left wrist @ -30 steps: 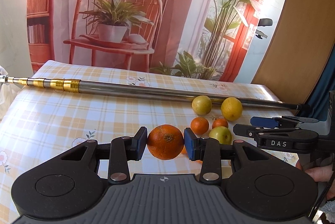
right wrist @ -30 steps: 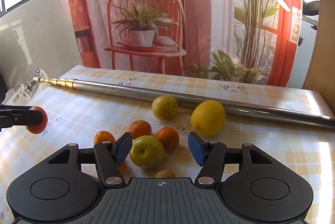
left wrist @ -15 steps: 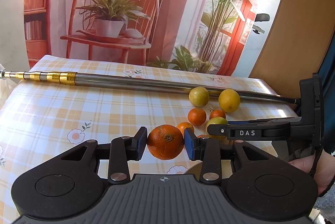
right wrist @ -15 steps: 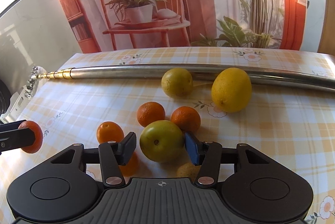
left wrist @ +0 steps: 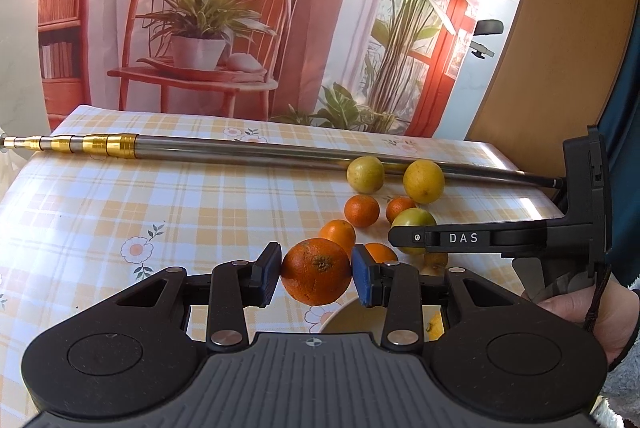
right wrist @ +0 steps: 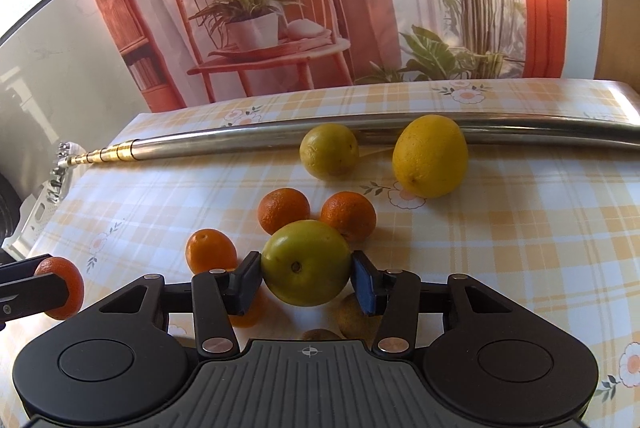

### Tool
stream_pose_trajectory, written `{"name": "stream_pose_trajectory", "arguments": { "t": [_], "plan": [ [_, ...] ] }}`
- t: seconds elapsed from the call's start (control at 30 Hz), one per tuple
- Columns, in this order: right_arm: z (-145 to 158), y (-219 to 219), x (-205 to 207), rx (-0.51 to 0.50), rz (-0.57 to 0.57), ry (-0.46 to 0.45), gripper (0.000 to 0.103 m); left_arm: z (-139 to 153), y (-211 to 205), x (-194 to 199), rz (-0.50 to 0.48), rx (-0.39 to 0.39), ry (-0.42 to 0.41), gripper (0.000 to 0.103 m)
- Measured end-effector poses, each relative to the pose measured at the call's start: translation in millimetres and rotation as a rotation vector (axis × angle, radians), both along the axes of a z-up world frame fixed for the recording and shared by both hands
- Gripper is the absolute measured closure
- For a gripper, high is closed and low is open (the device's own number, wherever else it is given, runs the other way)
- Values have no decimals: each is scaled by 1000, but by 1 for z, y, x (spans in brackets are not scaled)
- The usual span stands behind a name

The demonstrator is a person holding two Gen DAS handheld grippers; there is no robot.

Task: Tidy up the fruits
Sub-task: 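Carry the mandarin and the apple toward the cream bowl with both tools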

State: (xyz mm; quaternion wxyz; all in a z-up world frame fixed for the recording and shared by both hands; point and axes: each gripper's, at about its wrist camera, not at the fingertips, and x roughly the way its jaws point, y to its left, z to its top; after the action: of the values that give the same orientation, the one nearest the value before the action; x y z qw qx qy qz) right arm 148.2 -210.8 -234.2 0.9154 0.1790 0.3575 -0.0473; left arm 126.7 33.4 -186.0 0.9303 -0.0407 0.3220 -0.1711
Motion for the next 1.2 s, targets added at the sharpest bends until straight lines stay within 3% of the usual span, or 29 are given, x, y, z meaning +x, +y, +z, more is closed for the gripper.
{"name": "stream_pose_trajectory", "arguments": {
  "t": [0.67, 1.0, 1.2],
  "plan": [
    [41, 30, -105, -54, -54, -163, 59, -5, -4, -42, -31, 16, 7, 63],
    [32, 36, -159, -42, -69, -122, 58, -20, -4, -58, -52, 36, 51, 63],
    [25, 44, -165, -41, -49, -98, 59, -25, -10, -61, -74, 49, 65, 63]
  ]
}}
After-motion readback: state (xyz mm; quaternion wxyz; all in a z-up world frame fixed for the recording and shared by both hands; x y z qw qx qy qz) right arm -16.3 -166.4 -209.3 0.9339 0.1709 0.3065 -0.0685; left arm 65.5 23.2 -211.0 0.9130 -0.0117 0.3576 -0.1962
